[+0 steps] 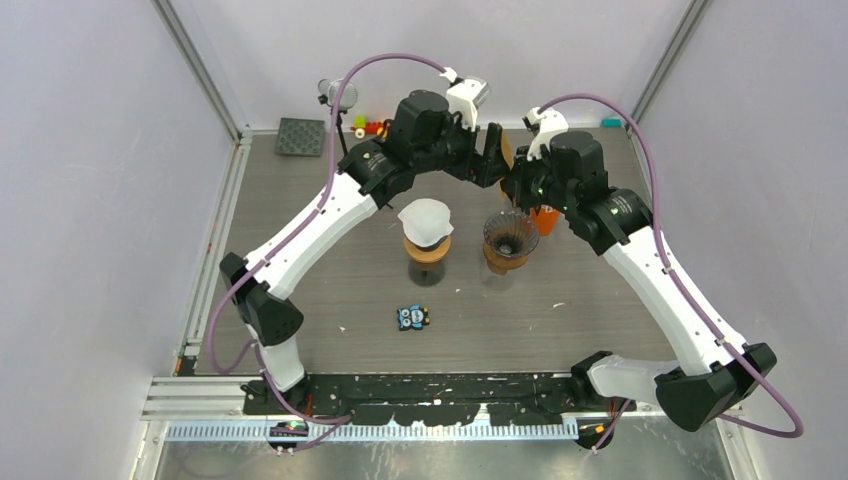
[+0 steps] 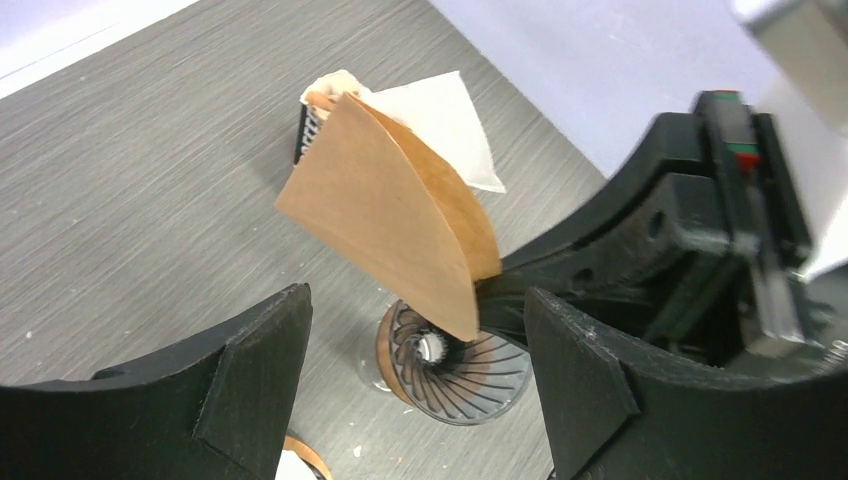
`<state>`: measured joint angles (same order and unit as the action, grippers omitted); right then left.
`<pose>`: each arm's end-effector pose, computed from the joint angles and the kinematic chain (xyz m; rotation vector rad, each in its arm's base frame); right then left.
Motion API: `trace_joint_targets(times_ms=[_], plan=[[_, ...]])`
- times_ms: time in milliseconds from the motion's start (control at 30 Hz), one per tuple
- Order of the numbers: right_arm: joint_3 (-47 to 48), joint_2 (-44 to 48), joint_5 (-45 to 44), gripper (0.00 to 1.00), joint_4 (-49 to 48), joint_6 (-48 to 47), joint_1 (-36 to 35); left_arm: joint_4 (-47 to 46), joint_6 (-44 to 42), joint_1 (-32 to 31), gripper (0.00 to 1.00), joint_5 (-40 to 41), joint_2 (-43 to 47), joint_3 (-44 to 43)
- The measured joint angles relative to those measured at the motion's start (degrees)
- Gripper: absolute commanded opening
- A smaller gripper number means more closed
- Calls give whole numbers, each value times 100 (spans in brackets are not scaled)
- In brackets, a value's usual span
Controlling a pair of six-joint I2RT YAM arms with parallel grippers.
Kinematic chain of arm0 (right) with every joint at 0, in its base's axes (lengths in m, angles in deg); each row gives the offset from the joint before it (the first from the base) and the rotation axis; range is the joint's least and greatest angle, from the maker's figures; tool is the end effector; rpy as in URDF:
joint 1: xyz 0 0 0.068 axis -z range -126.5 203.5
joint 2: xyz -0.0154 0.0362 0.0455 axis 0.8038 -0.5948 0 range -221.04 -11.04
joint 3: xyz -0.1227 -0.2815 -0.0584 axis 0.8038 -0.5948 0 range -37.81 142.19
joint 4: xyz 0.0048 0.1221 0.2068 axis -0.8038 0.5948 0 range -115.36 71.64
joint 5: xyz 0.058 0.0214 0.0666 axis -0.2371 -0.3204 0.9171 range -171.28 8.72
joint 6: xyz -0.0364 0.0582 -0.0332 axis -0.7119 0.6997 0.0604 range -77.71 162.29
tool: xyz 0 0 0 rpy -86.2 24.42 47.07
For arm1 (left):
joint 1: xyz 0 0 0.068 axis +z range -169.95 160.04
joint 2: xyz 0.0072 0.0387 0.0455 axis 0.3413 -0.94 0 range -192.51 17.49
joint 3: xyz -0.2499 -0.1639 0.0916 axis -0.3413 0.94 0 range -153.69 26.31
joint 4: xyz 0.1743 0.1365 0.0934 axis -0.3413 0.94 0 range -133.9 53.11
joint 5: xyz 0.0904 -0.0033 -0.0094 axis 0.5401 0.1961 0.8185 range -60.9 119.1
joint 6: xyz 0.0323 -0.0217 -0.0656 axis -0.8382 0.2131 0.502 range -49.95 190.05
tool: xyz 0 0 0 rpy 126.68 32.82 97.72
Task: Place the coffee filter in the dripper
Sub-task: Place the coffee filter in the coffee dripper.
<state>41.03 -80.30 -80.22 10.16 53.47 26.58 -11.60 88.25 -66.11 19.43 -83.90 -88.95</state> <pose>0.2185 0.1123 0.4342 -0.2926 2.0303 0.4370 0.2777 -0.3048 0.4804 0.5991 1.9041 -0.9077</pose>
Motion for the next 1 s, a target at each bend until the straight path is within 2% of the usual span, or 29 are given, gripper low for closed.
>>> trace_joint_targets(times_ms=[267, 733, 1000], plan=[[-2, -22, 101, 1, -28, 42, -2, 190, -76, -74, 79, 474, -262, -260], [-101, -22, 94, 1, -81, 79, -2, 254, -247, -164, 61, 925, -339, -289], [-131, 2, 103, 1, -125, 81, -2, 254, -374, -164, 58, 1036, -339, -286]])
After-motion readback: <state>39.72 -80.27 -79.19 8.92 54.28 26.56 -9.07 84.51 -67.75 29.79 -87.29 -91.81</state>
